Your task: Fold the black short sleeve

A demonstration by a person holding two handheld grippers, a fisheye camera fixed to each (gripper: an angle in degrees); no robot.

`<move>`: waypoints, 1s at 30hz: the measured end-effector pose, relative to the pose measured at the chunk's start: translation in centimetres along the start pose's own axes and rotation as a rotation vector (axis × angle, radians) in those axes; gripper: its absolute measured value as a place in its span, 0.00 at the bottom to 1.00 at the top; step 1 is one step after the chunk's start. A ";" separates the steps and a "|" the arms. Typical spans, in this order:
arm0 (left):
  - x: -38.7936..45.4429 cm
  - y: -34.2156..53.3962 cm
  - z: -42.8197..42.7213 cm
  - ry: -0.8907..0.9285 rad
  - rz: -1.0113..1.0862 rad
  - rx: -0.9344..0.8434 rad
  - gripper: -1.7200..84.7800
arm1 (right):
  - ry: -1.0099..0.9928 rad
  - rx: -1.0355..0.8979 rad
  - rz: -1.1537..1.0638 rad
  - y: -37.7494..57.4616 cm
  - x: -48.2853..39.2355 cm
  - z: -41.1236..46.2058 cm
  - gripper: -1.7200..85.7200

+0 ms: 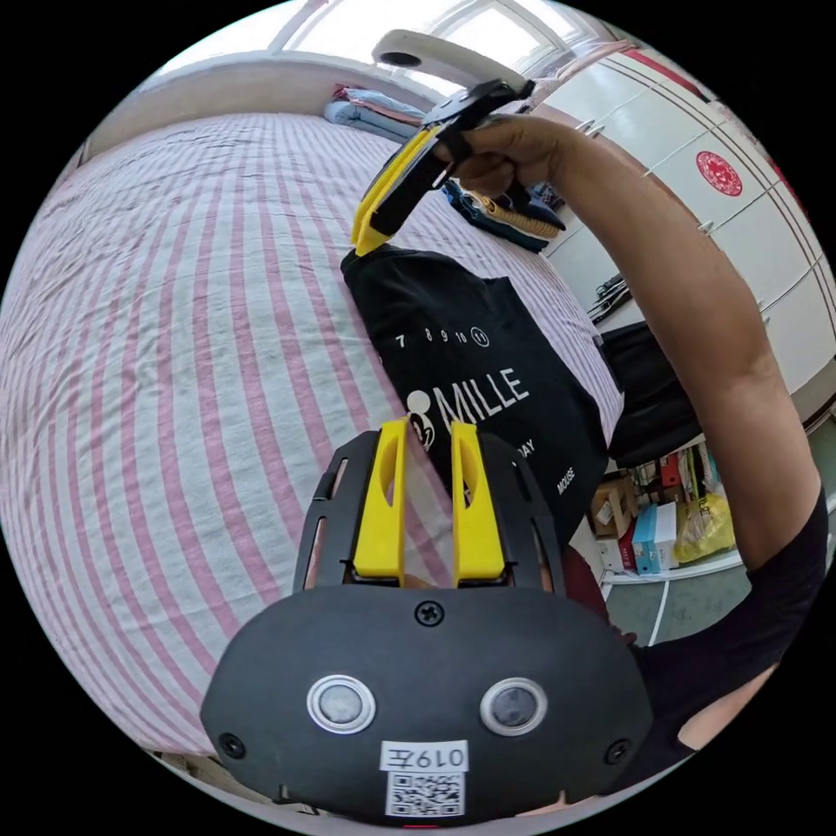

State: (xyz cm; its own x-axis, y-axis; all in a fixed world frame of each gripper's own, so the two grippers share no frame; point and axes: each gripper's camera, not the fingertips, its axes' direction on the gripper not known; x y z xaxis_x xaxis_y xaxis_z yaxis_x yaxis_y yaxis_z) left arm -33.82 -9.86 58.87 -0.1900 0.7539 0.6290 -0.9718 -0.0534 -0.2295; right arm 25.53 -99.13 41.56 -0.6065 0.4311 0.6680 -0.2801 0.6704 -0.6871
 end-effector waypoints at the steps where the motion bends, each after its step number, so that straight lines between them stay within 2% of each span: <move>1: -0.2 -0.3 -0.1 0.002 0.003 0.000 0.10 | -0.009 -0.016 0.007 -1.2 1.0 -0.8 0.13; 15: -2.1 -3.6 0.0 0.046 -0.022 -0.006 0.10 | -0.198 -0.113 0.034 -8.9 9.0 -7.8 0.09; 25: -0.7 -5.3 1.0 -0.028 0.023 -0.036 0.05 | -0.332 0.089 0.109 -8.5 13.3 -11.3 0.01; 30: -0.4 -5.9 1.4 -0.040 0.028 -0.045 0.04 | -0.302 0.161 0.148 -7.8 13.8 -11.8 0.01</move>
State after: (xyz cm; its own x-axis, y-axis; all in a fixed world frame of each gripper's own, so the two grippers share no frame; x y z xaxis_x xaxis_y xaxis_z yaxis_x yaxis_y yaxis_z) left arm -28.24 -10.76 60.98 -0.2231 0.7257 0.6508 -0.9591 -0.0439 -0.2798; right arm 28.13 -91.27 59.52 -0.8349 0.3023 0.4600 -0.2716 0.5006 -0.8219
